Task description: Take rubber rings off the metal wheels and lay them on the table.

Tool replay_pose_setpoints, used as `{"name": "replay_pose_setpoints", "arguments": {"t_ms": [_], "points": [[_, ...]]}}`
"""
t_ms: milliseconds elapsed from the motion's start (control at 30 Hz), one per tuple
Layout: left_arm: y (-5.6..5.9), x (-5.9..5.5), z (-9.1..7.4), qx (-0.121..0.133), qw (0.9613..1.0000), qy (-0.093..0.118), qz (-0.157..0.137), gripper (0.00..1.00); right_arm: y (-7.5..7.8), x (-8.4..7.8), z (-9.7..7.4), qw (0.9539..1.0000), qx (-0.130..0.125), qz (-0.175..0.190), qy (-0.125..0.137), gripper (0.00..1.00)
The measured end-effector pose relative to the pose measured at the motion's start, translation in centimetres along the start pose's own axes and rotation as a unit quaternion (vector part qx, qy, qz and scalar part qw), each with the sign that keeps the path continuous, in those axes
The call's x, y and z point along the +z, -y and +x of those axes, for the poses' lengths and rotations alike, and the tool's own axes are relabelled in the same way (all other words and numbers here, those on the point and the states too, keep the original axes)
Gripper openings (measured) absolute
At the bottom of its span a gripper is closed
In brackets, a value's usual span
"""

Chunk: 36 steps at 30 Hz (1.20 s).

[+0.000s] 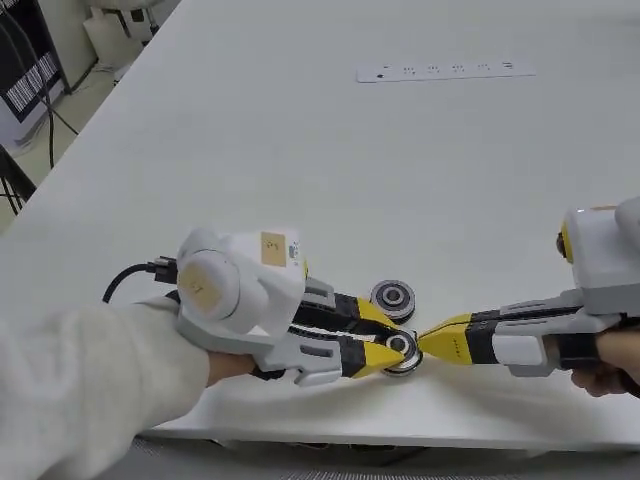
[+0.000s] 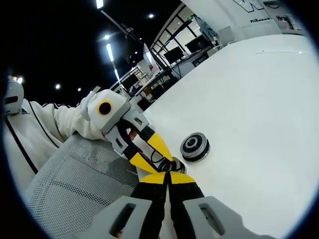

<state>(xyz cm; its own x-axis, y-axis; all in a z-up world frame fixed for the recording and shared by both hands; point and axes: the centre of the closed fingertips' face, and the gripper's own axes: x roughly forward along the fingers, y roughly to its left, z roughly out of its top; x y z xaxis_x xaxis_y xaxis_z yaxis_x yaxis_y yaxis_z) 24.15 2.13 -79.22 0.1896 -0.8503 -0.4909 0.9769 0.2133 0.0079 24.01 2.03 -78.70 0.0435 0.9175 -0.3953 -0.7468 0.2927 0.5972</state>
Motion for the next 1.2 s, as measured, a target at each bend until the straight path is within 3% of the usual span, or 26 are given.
{"name": "replay_pose_setpoints", "arguments": {"t_ms": [1200], "points": [[0.09, 0.06, 0.08, -0.005, 1.0, 0.003, -0.001, 0.14, -0.9, 0.44, 0.19, 0.9997, 0.02, -0.016, 0.007, 0.0]]}}
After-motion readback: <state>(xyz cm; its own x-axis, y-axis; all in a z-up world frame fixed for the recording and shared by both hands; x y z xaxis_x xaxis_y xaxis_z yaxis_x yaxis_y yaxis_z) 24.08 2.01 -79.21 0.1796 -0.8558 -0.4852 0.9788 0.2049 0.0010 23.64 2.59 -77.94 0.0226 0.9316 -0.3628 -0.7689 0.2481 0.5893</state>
